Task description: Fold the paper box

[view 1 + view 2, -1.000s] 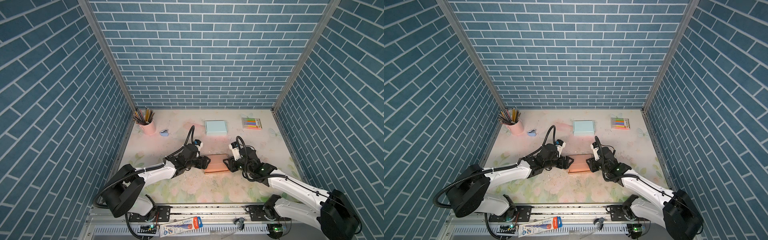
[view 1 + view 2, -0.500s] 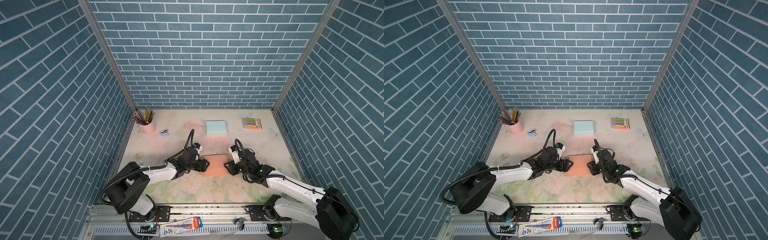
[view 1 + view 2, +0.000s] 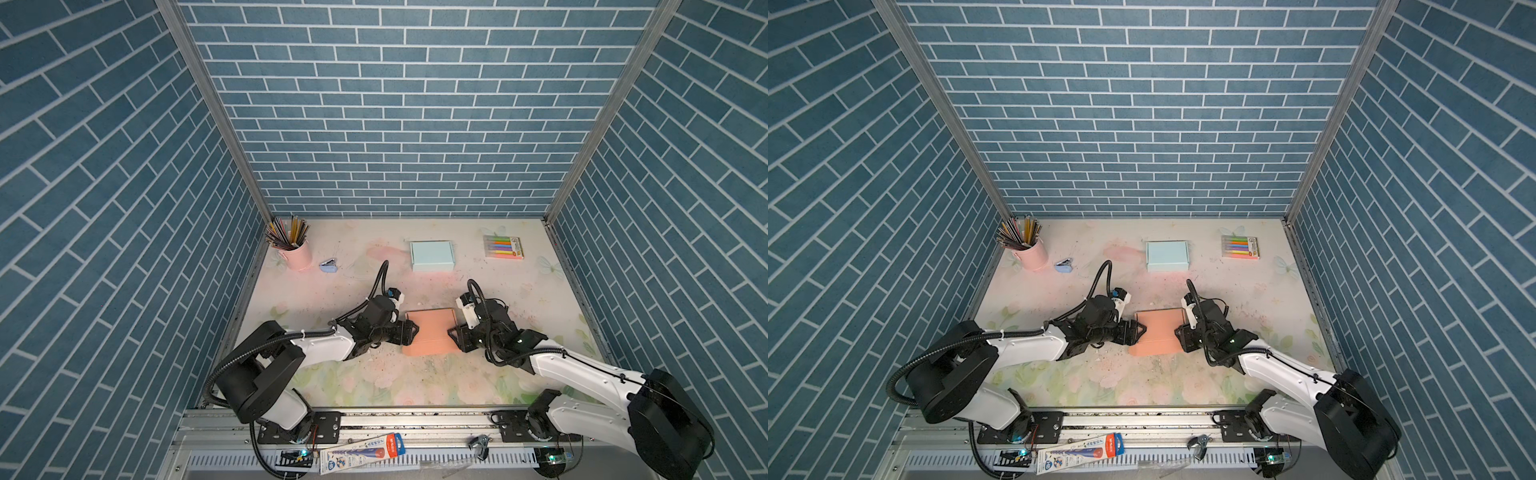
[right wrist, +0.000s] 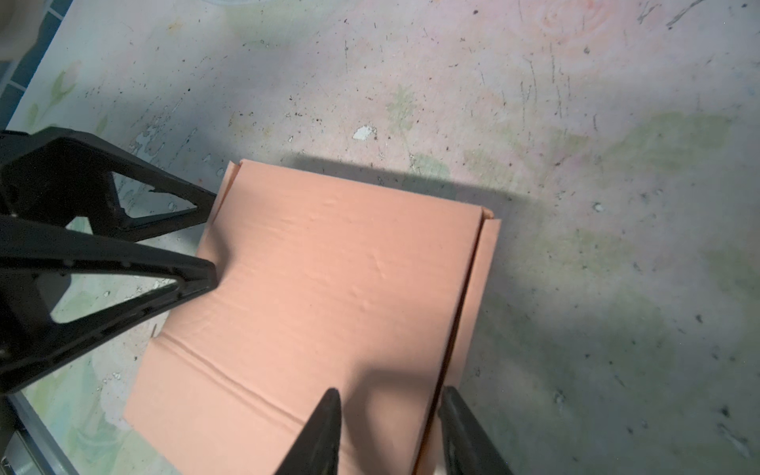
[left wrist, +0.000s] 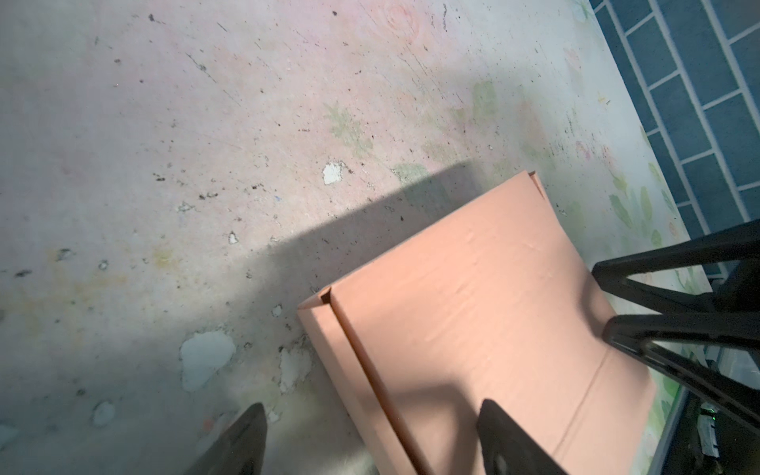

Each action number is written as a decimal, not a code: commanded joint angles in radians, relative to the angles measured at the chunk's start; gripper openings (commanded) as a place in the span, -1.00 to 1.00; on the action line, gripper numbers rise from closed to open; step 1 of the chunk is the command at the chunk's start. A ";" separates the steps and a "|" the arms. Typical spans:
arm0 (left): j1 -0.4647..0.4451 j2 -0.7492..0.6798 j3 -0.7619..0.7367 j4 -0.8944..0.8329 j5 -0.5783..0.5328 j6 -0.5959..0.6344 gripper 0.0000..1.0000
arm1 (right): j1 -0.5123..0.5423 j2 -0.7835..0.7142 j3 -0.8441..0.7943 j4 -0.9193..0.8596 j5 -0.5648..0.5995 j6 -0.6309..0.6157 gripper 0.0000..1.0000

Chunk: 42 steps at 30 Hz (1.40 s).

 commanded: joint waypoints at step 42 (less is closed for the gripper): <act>0.009 -0.082 0.006 -0.064 -0.036 -0.006 0.71 | 0.016 -0.120 0.056 -0.226 0.035 0.061 -0.08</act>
